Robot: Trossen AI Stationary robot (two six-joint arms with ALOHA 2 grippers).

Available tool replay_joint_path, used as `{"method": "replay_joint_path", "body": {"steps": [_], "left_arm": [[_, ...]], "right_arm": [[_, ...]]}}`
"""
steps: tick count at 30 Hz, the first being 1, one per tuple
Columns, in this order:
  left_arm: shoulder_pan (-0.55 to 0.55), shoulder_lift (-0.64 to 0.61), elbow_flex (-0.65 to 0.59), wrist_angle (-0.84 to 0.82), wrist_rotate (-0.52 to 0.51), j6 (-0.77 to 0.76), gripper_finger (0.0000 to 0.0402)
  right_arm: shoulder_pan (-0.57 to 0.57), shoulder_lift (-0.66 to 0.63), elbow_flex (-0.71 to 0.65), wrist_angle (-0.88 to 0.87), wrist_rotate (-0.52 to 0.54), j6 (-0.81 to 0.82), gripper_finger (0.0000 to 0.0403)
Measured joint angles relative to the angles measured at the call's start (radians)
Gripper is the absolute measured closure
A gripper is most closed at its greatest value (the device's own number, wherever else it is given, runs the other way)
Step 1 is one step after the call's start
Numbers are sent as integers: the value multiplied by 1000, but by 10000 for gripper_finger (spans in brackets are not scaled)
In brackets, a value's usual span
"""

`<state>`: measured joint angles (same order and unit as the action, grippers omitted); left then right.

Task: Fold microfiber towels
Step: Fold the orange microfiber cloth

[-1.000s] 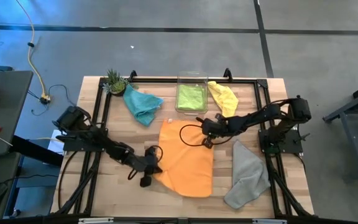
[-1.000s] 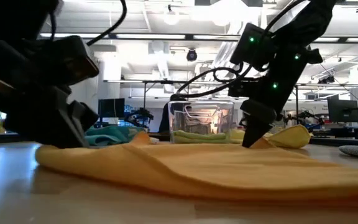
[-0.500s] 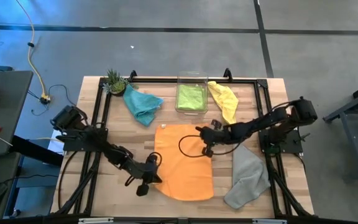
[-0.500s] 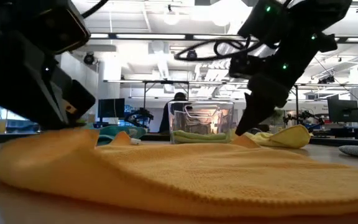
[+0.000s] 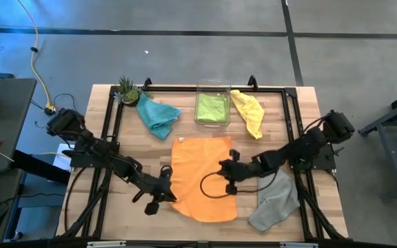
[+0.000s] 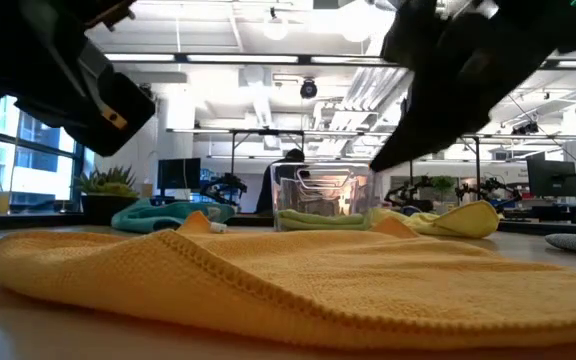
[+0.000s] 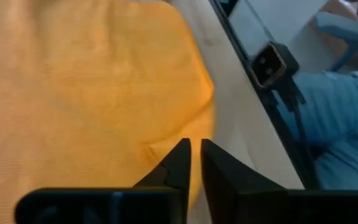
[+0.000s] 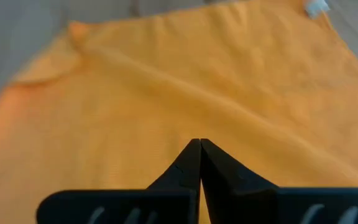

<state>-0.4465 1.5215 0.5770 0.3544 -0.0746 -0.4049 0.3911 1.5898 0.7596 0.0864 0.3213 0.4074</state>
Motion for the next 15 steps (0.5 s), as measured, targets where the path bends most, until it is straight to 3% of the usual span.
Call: {"method": "replay_joint_path", "body": {"steps": [6, 15], "left_arm": [[0, 112, 88, -77, 9, 16, 300], [7, 215, 224, -283, -48, -2, 225]], "right_arm": [[105, 0, 72, -49, 58, 21, 377], [150, 1, 96, -93, 123, 38, 310]]}}
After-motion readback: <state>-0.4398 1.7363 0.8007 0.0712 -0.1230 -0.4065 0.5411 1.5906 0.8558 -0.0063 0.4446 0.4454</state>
